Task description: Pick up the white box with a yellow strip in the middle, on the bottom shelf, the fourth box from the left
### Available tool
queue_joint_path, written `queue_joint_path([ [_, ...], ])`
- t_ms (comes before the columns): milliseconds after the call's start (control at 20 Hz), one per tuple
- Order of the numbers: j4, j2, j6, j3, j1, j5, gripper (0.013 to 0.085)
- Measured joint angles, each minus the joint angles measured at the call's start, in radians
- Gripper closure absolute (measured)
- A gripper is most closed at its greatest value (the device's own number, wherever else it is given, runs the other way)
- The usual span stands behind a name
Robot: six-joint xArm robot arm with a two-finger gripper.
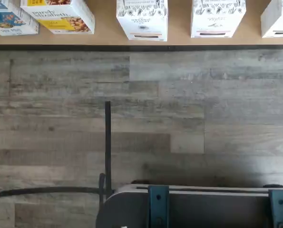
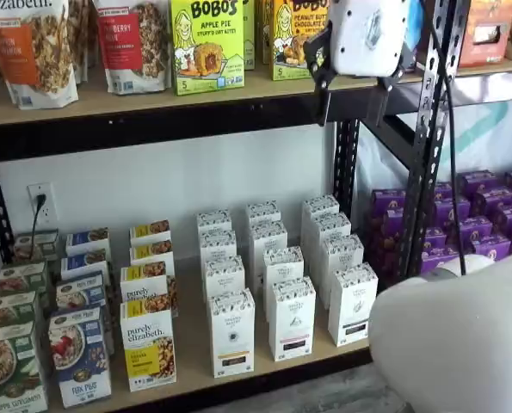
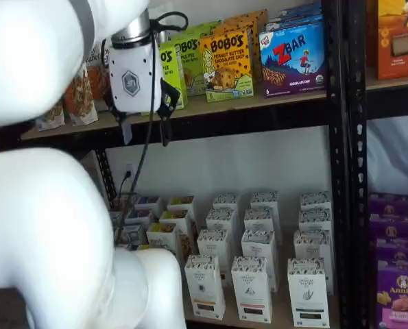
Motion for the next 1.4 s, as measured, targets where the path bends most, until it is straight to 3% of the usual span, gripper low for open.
queue_joint_path([
  [550, -0.051, 0.024, 0.061, 0.117, 0.079, -0.174, 0.013],
  [700, -0.042, 0.026, 0.063, 0.141, 0.083, -0.211, 0.013],
  [1000, -0.092, 0.025, 0.118, 0.221, 0.141, -0.335, 0.013],
  [1250, -0.096, 0.058, 0.145, 0.254, 0.167, -0.374, 0.013],
  [1400, -0.12, 0.073, 0.166, 0.304, 0.183, -0.461, 0.013],
])
